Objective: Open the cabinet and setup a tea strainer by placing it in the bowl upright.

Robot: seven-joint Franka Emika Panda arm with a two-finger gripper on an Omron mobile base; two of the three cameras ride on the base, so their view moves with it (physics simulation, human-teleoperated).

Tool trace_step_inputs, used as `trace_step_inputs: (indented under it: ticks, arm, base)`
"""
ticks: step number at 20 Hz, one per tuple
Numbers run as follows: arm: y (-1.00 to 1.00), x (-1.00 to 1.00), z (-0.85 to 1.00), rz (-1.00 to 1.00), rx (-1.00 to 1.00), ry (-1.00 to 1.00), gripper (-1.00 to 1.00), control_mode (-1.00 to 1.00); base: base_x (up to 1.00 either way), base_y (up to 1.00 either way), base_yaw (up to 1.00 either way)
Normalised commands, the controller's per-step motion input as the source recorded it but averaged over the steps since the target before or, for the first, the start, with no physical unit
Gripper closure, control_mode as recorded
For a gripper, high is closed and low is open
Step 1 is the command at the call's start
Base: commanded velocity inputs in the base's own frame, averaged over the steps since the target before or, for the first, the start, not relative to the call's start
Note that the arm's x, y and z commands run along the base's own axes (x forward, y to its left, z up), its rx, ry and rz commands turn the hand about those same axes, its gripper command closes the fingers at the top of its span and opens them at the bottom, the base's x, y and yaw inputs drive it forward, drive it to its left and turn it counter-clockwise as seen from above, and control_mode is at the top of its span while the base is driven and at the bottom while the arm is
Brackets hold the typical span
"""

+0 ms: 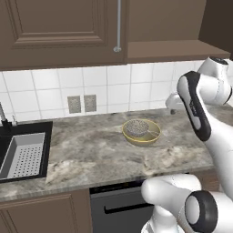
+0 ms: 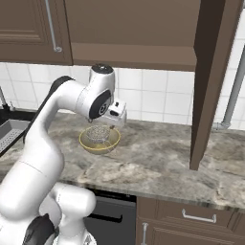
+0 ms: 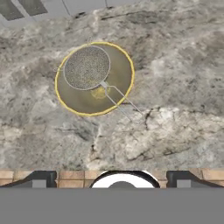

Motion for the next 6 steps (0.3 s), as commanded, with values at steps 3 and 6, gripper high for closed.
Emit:
trace_step_inputs:
  ticks: [3,6]
  arm:
    - [0.00,-0.67,0.18,-0.39,-0.01,0.00,-1.00,-1.00]
    - [0.04,-0.28,0.26,-0.33,-0.06,0.00,-1.00,-1.00]
  base:
    - [0.00,0.00,0.00]
    - [0.00,0.00,0.00]
